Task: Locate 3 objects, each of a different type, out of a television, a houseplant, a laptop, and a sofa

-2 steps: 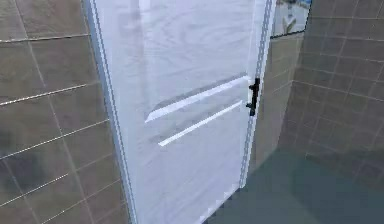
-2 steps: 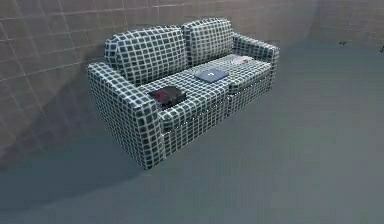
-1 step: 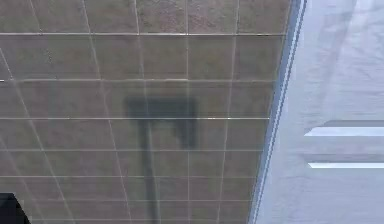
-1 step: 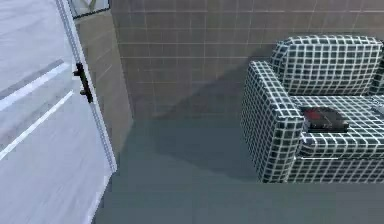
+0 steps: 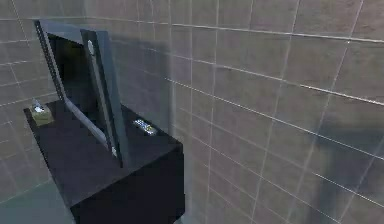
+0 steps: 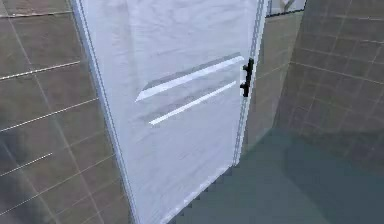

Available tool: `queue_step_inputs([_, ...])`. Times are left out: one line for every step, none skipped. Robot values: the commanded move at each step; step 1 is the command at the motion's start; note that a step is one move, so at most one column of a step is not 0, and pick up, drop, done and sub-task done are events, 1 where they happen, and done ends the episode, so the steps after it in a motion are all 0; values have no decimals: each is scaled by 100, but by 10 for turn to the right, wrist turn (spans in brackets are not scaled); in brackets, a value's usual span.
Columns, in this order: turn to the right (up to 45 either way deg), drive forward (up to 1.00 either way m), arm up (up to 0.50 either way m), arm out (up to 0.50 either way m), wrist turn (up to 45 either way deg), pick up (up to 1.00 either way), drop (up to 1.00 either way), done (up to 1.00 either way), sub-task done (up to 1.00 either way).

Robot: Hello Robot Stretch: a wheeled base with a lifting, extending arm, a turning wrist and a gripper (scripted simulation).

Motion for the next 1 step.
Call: queue_step_inputs([-420, 0, 0, 0, 0, 0, 0, 0, 0])
